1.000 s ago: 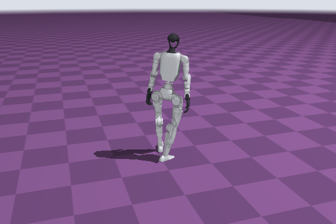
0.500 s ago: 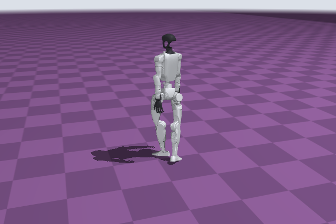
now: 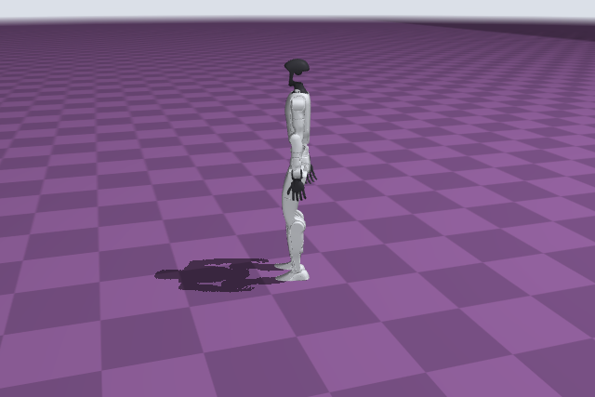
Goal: Upper body actions
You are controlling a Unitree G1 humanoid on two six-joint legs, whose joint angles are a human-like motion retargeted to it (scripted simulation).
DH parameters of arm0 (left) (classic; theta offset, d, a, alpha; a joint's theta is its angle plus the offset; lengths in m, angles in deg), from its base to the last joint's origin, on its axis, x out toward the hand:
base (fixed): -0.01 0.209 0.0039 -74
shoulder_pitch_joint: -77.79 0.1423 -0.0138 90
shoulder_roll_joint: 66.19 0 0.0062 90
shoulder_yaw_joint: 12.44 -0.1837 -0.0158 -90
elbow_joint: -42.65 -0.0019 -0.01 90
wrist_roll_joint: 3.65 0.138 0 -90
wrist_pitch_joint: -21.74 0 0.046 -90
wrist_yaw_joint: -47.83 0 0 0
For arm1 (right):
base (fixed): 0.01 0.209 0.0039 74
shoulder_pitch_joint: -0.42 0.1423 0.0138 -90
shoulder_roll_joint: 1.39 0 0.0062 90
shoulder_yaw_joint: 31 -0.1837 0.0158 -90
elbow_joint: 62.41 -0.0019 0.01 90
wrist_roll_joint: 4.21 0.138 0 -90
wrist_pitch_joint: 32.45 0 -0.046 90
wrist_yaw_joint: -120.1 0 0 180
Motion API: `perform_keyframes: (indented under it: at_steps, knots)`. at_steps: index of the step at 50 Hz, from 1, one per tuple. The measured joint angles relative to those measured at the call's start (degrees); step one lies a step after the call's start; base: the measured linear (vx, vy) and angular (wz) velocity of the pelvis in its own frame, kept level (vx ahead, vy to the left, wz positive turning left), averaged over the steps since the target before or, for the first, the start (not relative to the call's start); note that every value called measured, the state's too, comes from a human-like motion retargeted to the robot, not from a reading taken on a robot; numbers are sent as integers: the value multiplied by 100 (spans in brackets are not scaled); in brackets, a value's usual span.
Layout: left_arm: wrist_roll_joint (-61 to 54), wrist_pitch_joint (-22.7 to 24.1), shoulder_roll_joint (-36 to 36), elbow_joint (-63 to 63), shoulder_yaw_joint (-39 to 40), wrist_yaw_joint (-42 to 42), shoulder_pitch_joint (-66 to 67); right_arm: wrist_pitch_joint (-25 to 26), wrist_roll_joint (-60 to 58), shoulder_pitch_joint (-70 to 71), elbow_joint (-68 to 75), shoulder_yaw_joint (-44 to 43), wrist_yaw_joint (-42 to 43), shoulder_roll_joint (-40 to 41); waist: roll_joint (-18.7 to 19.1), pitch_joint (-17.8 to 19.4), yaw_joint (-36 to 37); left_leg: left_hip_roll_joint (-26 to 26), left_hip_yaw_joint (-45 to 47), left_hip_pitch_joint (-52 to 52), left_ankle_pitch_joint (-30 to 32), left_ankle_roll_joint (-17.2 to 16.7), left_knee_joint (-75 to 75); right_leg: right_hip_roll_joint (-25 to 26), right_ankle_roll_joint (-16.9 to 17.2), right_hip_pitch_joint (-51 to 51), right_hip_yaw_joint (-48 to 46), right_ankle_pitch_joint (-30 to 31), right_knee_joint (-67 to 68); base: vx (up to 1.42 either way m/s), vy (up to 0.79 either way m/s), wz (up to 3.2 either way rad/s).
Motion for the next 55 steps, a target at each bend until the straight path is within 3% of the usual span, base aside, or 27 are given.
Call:
perform_keyframes:
  at_steps: [4, 7, 10, 15, 20, 25, 27, 28, 30, 33, 40, 45, 52, 55]
  knots:
    - [-226, 38, 63, -420, -42, 461, 102, 32, -207, 17, -198, -242, -13, 68, -17, -43, 558, -1, -233, 67, 92, -31, -79, 241, -143, 179, 298, -161, -68, 1, -7, 64]
    - [-456, 106, -2, -577, 21, 279, 266, -55, -397, 102, -409, -138, 170, 86, 53, -91, 344, 24, -503, 94, 130, -81, -96, 227, -151, 251, 78, -272, -5, 1, -4, 70]
    - [-154, -117, 16, -573, 237, 168, 411, -93, -385, 181, -506, 36, 186, 64, 138, -276, 169, 78, -549, -7, 111, -112, -79, 288, -217, 101, 156, -434, 184, 1, 0, 13]
    - [-197, -61, -40, -458, 197, 250, 434, -186, -140, 197, -670, -16, -120, 150, 88, -42, 217, 85, -506, 168, -85, -209, 187, 269, -260, 172, 342, -499, 358, -4, -1, -10]
    - [-238, -22, 21, -375, 247, 231, 333, -206, -257, 101, -688, -35, -167, 163, -41, -84, 688, 71, -289, 34, 24, -430, 700, 247, -236, -81, 960, -360, 471, 1, 8, -113]
    - [-255, 60, 135, -291, 200, 278, 245, -163, -311, 53, -553, -2, -50, 84, -19, -55, 1212, -284, -2136, 63, 70, -600, 658, 426, -203, -306, 1830, 3, 441, 5, 12, -211]
    - [-240, 127, 144, -228, 96, 285, 210, -139, -271, 108, -526, -43, -64, 48, 1, 26, 1265, -239, -2066, 177, -89, -621, 471, 490, -173, -413, 2124, 191, 490, 4, 11, -205]
    - [-246, 159, 140, -209, 14, 284, 203, -134, -259, 128, -545, -66, -68, 36, 1, 51, 1139, -284, -1838, 203, -131, -396, 384, 467, -164, -461, 2194, 260, 512, -4, 11, -130]
    - [-220, 182, 108, -212, -171, 239, 149, -143, -238, 189, -638, -120, -99, 22, 124, 30, 668, 133, -709, 322, -256, -336, 158, 478, -212, -610, 1989, 332, 571, -16, 13, -94]
    - [-42, 124, 20, -262, -465, 182, 64, -272, -65, 199, -816, -33, -136, 43, 251, 51, 308, 24, -722, 274, -164, -194, 64, 467, -474, -758, 1729, 286, 505, -33, 18, -199]
    - [254, 177, -88, -254, -734, 390, 146, -348, -150, 283, -924, 45, -236, -70, 417, -7, 132, 408, 1375, 404, -421, -122, -247, -243, -790, -1076, -848, -459, 741, -45, 27, -303]
    - [103, 157, -80, -405, -839, 233, 245, -410, 72, 390, -971, -19, -243, -120, 619, -51, -293, 744, 3129, 628, -789, -287, -297, -508, -771, -912, -2868, -521, 659, -62, 37, -330]
    - [220, 145, -77, -381, -693, 318, 146, -419, 457, 684, -959, -176, -289, -268, 934, -123, -803, 798, 4925, 843, -1153, -601, -453, -118, -962, -573, -4991, -426, 322, -54, 39, -326]
    - [266, 128, -110, -293, -675, 306, 22, -414, 654, 696, -896, -342, -208, -347, 1144, -190, -1007, 828, 5374, 874, -1251, -769, -478, 74, -1300, -559, -4947, 34, 286, -36, 27, -238]
